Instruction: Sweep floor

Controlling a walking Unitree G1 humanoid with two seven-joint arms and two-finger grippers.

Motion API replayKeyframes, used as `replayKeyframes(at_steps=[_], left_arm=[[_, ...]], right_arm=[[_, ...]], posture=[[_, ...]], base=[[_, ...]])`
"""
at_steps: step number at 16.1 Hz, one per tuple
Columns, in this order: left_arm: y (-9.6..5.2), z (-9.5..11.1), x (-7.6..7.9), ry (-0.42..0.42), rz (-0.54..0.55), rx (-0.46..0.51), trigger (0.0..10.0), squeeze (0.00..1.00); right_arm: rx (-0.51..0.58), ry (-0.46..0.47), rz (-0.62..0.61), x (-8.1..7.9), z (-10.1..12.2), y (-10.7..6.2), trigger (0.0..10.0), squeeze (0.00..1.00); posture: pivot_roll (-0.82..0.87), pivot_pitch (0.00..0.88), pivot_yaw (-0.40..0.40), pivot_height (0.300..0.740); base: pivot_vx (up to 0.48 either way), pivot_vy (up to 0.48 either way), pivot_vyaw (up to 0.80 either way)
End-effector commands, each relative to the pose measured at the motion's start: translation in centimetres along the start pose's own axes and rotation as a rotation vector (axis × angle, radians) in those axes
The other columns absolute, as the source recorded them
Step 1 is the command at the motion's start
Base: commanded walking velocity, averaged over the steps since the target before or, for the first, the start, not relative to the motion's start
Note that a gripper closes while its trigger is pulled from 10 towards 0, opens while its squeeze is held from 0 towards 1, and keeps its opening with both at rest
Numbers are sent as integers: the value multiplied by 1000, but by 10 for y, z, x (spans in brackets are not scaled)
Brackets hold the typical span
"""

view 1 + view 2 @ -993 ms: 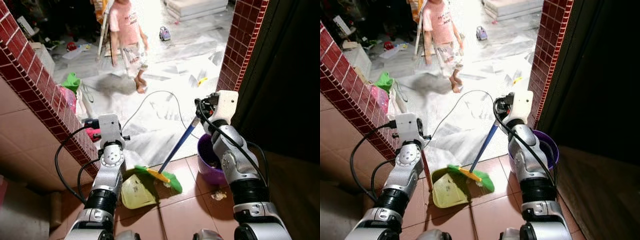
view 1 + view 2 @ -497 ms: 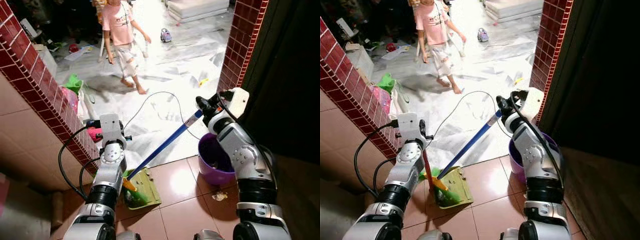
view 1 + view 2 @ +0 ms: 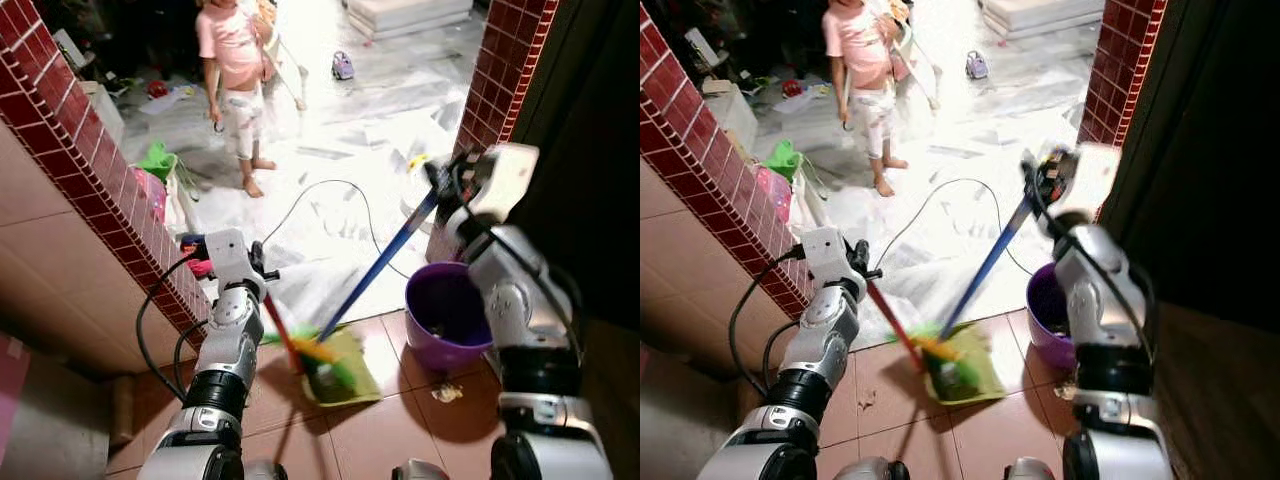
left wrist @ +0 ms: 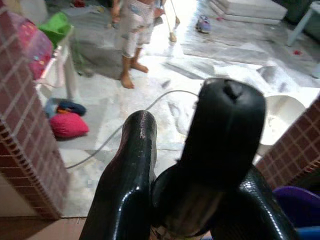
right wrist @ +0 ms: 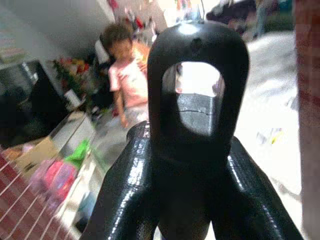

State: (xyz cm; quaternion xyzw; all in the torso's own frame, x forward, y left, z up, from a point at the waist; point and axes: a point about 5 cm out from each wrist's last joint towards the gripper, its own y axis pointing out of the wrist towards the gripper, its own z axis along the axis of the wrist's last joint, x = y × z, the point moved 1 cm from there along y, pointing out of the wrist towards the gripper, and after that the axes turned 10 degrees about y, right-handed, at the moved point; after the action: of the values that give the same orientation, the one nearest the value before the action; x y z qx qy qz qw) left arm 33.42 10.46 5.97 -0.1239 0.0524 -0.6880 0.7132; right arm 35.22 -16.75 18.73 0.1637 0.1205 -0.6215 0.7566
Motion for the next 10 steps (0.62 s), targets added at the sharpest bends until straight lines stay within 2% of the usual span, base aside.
replayKeyframes(at_steps=[1,3,7,10], left_arm=[[-4,-19,1,-42,-24,-87,10000,0],[-4,-19,-3,-60,-21,-87,10000,0],[-4,-20,-13,-67,25,-91,10000,0],[-5,-19,-21,-56,49,-85,10000,0]], right_arm=[[113,-41,61,-15,22,5,10000,0],[125,-101,58,-13,23,5,10000,0],[126,-107,52,-10,24,7,10000,0],[199,-199,38,-5,38,8,10000,0]], posture=[[-189,0,91,740],[-188,0,90,740],[-185,0,89,740],[-186,0,91,740]], base=[[0,0,0],[0,0,0],[0,0,0],[0,0,0]])
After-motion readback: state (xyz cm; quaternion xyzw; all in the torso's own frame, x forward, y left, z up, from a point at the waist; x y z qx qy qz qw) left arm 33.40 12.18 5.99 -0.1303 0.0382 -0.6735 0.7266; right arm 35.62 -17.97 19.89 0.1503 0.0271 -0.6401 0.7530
